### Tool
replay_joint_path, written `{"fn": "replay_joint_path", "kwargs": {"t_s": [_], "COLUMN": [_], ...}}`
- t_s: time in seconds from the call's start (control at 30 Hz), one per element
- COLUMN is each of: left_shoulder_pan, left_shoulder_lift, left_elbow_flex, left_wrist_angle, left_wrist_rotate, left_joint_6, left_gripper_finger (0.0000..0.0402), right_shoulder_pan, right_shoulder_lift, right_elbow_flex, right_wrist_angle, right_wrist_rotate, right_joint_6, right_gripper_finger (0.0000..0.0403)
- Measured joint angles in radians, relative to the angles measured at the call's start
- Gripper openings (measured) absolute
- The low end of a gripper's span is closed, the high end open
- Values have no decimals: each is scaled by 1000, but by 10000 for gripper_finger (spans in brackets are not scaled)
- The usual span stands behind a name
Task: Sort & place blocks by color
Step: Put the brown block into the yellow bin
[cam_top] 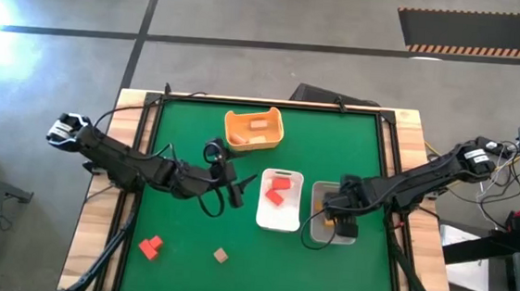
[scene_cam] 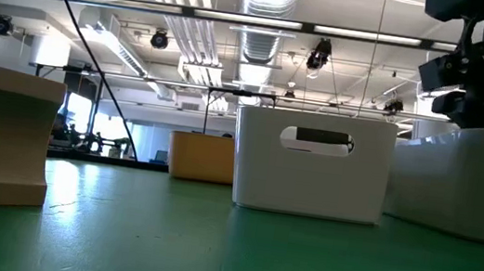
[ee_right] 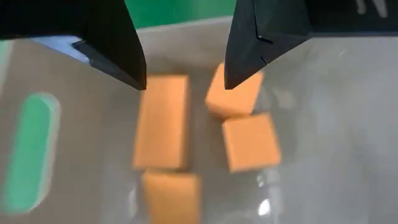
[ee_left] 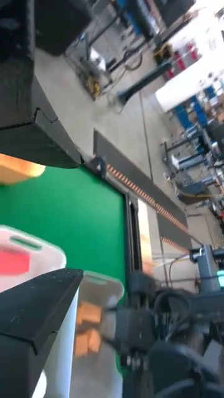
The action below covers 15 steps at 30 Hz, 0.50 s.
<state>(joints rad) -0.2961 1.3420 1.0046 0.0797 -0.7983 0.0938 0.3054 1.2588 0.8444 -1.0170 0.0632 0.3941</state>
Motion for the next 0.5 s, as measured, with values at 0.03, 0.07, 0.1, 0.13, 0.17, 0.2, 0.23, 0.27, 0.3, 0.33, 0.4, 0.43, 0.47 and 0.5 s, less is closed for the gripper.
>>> {"fn": "replay_joint_path", "kwargs": {"t_s": [0.03,0.07,0.1,0.13,0.17,0.2,0.23,0.27,0.3,0.33,0.4,0.43,0.47,0.5], "left_shoulder_pan": [-5,-13,-20,-27,-34,-41,-50,-56,-60,-62,-65,-69,-70,-71], "left_shoulder_lift": [3,5,6,6,9,12,14,15,16,16,16,16,16,16], "left_elbow_flex": [0,0,-1,-1,-1,-1,-1,-1,-1,-1,1,1,1,1], "left_wrist_angle": [-5,-15,-23,-22,-16,-9,-11,-13,-13,-11,-8,-10,-9,-9], "left_wrist_rotate": [7,16,30,47,70,93,114,130,150,165,184,185,186,186], "left_joint_6": [-13,-26,-36,-37,-38,-37,-36,-36,-36,-36,-36,-36,-36,-36], "left_gripper_finger": [258,258,258,258,258,258,258,258,258,258,258,258,258,258], "right_shoulder_pan": [0,0,0,0,0,0,0,0,0,0,0,0,0,2], "right_shoulder_lift": [-3,-8,-13,-18,-25,-31,-40,-47,-55,-64,-80,-89,-98,-107], "right_elbow_flex": [0,0,0,0,0,0,0,0,2,7,25,35,44,53], "right_wrist_angle": [10,23,38,55,71,88,106,124,141,156,181,185,188,197], "right_wrist_rotate": [28,52,75,102,130,158,188,227,273,307,332,332,332,331], "right_joint_6": [-11,-25,-45,-59,-77,-103,-125,-147,-163,-178,-197,-202,-203,-204], "right_gripper_finger": [201,199,196,194,191,188,185,182,179,176,169,166,162,158]}}
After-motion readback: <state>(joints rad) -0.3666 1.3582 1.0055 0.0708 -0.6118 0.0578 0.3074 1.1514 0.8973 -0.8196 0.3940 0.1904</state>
